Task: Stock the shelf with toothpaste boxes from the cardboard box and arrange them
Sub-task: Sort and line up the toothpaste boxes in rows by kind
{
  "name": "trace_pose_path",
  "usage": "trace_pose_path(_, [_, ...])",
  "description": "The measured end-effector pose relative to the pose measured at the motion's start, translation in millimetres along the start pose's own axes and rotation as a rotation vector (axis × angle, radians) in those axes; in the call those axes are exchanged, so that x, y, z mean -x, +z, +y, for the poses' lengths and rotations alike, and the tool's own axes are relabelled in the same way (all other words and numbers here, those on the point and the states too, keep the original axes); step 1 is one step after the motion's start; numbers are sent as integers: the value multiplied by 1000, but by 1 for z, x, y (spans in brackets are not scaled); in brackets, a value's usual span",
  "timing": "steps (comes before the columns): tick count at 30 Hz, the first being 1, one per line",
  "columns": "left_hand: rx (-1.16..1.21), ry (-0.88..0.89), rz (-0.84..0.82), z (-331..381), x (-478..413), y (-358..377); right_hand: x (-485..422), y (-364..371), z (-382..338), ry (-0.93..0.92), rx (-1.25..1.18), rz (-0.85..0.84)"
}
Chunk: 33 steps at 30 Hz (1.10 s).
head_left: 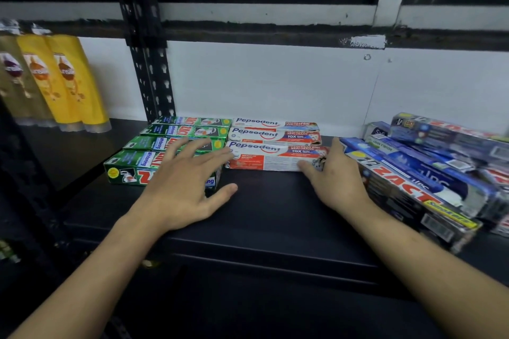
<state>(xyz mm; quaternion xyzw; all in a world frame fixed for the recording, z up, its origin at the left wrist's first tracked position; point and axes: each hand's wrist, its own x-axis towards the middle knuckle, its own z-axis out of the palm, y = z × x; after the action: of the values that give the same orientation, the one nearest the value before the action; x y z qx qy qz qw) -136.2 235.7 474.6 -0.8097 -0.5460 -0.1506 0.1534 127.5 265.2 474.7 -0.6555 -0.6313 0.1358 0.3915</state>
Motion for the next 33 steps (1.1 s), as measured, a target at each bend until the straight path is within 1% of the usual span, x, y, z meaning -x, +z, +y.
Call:
trace_pose_path(13, [21,-44,-12,-1,1,1,2,-5,-3,19,-25,-11])
trace_pose_path(18, [37,-159,43,1,3,1,3,-4,-4,26,-7,4])
trace_pose_path(21, [42,-213,38,1,4,3,2,-2,-2,18,-1,13])
trace_pose_path(24, [48,-227,18,0,3,4,0,-2,1,6,0,15])
trace_pose_path(28, [69,-216,6,0,2,5,2,-3,0,-47,-14,11])
trace_pose_path(33, [75,-202,15,2,3,4,9,-7,-3,-205,-53,48])
